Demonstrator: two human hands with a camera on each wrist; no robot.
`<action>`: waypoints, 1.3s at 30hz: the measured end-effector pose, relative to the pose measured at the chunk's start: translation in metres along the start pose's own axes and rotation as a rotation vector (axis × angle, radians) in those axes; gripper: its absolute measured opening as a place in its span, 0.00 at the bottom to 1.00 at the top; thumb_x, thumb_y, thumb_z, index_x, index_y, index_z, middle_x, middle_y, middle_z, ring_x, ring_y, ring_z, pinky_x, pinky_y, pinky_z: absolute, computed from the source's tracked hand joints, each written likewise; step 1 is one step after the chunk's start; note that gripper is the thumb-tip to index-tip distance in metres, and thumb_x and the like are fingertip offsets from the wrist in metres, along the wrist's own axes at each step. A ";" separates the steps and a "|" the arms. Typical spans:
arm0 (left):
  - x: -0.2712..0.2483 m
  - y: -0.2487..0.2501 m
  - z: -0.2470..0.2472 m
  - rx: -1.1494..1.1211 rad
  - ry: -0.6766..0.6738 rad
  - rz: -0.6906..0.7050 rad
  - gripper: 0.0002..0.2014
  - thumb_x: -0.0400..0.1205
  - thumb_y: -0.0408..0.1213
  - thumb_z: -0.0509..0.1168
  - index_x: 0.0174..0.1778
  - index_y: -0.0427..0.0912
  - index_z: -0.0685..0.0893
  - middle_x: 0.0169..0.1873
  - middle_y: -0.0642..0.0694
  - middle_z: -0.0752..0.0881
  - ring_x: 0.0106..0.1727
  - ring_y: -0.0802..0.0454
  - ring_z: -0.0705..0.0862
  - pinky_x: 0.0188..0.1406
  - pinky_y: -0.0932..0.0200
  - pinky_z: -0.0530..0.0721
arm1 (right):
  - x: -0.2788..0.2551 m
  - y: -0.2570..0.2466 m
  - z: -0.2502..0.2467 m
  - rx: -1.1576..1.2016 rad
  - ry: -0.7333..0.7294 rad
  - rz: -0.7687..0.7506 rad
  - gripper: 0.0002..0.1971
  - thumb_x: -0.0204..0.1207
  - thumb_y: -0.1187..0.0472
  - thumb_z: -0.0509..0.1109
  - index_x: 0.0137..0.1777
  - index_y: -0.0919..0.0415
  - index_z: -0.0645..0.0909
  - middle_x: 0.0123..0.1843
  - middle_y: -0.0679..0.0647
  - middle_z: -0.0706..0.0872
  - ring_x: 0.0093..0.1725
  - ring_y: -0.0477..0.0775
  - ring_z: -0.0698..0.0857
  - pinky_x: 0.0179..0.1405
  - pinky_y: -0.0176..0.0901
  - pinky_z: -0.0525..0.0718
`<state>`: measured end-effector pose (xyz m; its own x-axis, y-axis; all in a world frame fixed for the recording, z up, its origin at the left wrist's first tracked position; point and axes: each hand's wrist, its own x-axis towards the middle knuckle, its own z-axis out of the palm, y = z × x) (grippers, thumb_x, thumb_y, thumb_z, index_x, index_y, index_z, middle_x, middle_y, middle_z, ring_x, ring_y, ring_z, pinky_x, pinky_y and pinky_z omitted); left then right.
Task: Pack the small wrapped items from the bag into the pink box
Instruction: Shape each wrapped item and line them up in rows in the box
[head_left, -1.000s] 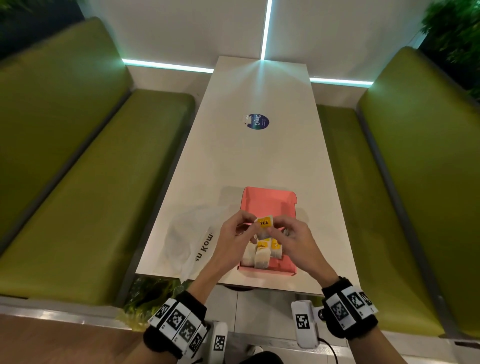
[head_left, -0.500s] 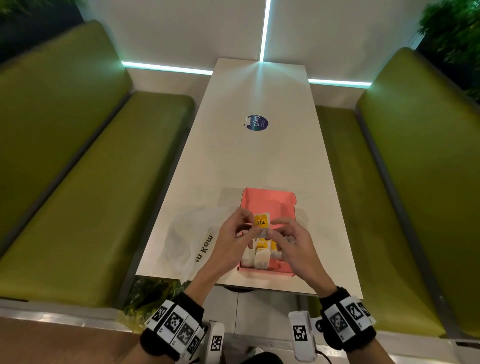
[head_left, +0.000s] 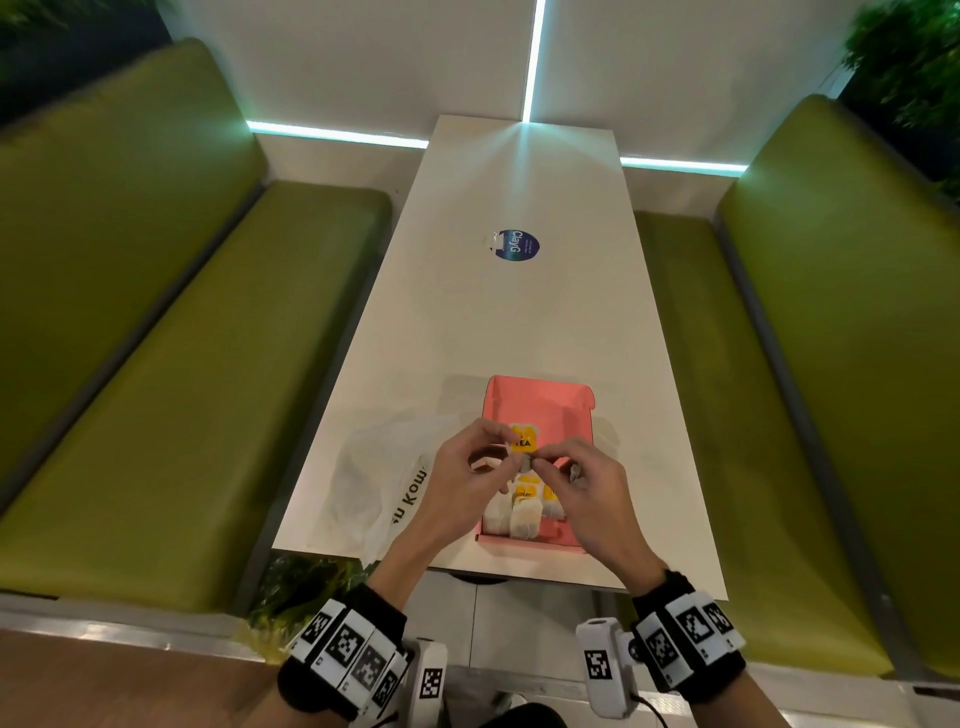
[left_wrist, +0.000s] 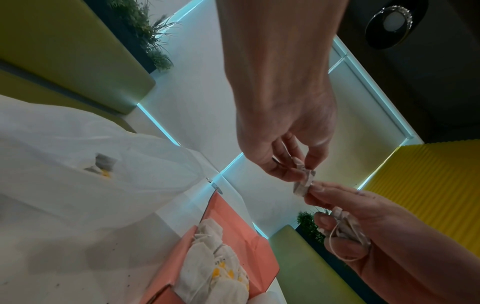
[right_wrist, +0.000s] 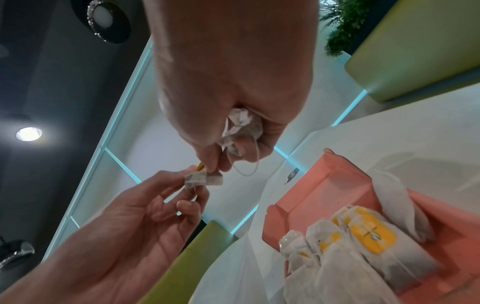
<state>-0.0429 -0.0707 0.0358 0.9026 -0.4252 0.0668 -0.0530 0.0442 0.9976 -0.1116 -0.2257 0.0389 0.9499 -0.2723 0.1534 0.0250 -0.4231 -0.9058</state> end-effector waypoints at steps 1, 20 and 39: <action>0.000 0.001 0.000 -0.002 0.003 -0.003 0.06 0.79 0.25 0.73 0.49 0.32 0.83 0.41 0.52 0.88 0.35 0.57 0.85 0.30 0.61 0.83 | 0.000 0.000 0.000 -0.009 -0.001 0.000 0.10 0.78 0.65 0.74 0.44 0.46 0.87 0.43 0.42 0.89 0.45 0.47 0.86 0.44 0.42 0.83; 0.001 0.003 -0.004 -0.229 0.011 -0.213 0.11 0.82 0.15 0.59 0.43 0.29 0.85 0.39 0.44 0.89 0.41 0.48 0.86 0.34 0.58 0.85 | 0.003 -0.001 -0.028 -0.004 -0.340 0.026 0.06 0.82 0.68 0.68 0.46 0.57 0.82 0.44 0.40 0.83 0.43 0.41 0.80 0.45 0.34 0.78; 0.002 0.005 0.003 -0.096 0.076 -0.117 0.01 0.79 0.21 0.70 0.43 0.27 0.87 0.36 0.42 0.89 0.34 0.54 0.86 0.34 0.61 0.85 | -0.012 -0.005 -0.002 0.298 -0.166 0.070 0.05 0.79 0.70 0.73 0.50 0.61 0.85 0.42 0.43 0.88 0.40 0.41 0.83 0.40 0.30 0.79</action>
<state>-0.0424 -0.0740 0.0413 0.9300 -0.3635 -0.0551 0.0924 0.0861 0.9920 -0.1239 -0.2217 0.0419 0.9897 -0.1369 0.0425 0.0245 -0.1307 -0.9911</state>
